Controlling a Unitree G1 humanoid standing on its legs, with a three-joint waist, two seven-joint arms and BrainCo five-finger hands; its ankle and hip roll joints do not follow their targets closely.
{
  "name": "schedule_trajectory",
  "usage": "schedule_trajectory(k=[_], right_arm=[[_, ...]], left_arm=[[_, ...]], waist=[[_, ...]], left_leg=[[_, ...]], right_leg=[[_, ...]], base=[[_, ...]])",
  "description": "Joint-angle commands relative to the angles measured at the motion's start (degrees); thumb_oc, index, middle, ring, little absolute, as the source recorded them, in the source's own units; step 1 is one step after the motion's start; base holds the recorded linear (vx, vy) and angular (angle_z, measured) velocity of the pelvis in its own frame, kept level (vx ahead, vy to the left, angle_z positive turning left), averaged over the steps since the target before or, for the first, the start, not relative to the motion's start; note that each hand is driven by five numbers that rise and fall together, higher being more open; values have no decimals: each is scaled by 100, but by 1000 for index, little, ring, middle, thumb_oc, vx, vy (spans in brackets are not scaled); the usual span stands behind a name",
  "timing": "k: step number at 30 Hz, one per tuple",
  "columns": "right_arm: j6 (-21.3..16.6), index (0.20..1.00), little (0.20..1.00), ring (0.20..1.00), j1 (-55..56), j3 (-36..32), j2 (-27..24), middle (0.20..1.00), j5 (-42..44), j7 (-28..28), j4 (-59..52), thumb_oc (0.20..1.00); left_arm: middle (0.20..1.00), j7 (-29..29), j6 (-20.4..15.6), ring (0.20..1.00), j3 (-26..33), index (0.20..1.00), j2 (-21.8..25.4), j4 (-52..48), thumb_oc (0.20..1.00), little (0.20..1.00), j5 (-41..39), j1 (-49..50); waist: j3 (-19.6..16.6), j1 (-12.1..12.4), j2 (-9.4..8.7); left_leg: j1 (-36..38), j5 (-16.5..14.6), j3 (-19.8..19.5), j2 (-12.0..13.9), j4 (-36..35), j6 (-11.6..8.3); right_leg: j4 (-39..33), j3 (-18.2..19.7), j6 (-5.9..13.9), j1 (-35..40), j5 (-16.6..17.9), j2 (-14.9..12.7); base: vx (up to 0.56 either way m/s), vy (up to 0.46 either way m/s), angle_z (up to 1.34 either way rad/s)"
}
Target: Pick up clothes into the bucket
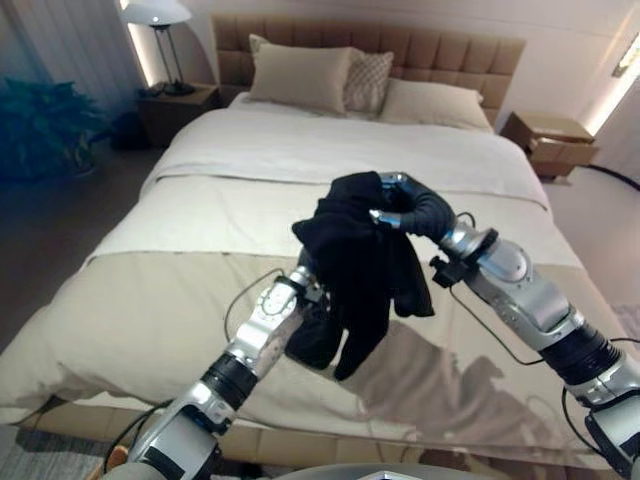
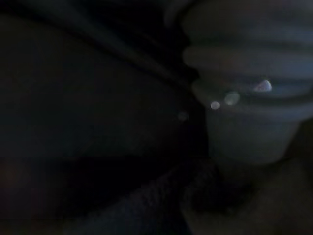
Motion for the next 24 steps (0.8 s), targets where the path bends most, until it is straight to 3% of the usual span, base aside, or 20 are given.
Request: schedule_trajectory(k=[1, 7, 15, 18, 19, 20, 24], right_arm=[[-374, 200, 200, 200, -872, -46, 391, 200, 561, 14, -309, 200], [-398, 200, 200, 200, -652, -296, 443, 200, 548, -2, -291, 200], [-476, 200, 200, 200, 197, -1223, 681, 200, 631, -30, -266, 200], [-504, 200, 200, 200, 703, -1724, 883, 200, 626, -76, -124, 200], [-509, 470, 470, 470, 805, -1799, 945, 470, 612, -78, -88, 470], [-518, 1000, 1000, 1000, 896, -1869, 961, 1000, 576, -87, -70, 1000], [-489, 1000, 1000, 1000, 1110, -2012, 1100, 1000, 534, -77, 68, 1000]], left_arm=[[200, -271, -87, 200, -14, 200, -183, 439, 200, 200, -348, -523], [200, -318, -105, 200, 242, 200, -238, 444, 200, 200, -530, -184], [200, -419, -211, 200, 962, 200, 343, -380, 200, 200, -426, 768], [200, -497, -319, 200, 1643, 200, 670, -950, 200, 200, -430, 1381], [200, -480, -331, 200, 1798, 200, 713, -1068, 200, 200, -433, 1535], [200, -479, -365, 200, 1996, 200, 752, -1168, 200, 200, -463, 1655], [200, -443, -482, 200, 2578, 200, 747, -1441, 200, 200, -570, 2030]], waist=[[-74, 14, -305], [-98, 30, -318], [-68, 226, -288], [-51, 372, -267], [-47, 403, -265], [-31, 440, -263], [-23, 530, -253]], left_leg=[[419, -732, 62, 240, 416, -123], [432, -751, 67, 260, 445, -127], [369, -705, -46, 286, 459, -141], [319, -682, -132, 306, 479, -155], [309, -681, -158, 308, 493, -158], [289, -678, -181, 316, 515, -165], [293, -670, -238, 345, 550, -187]], right_leg=[[6, 111, 279, -263, 630, -363], [-16, 131, 259, -232, 608, -347], [-52, -37, 225, -116, 531, -316], [-64, -134, 199, -51, 484, -299], [-67, -158, 192, -34, 474, -291], [-66, -176, 186, -23, 464, -289], [-79, -223, 160, 46, 425, -264]], base=[[13, -12, -9], [5, -4, -1], [0, -4, 1], [5, -27, 8], [-4, -24, 11], [-6, -23, 16], [4, -15, 9]])
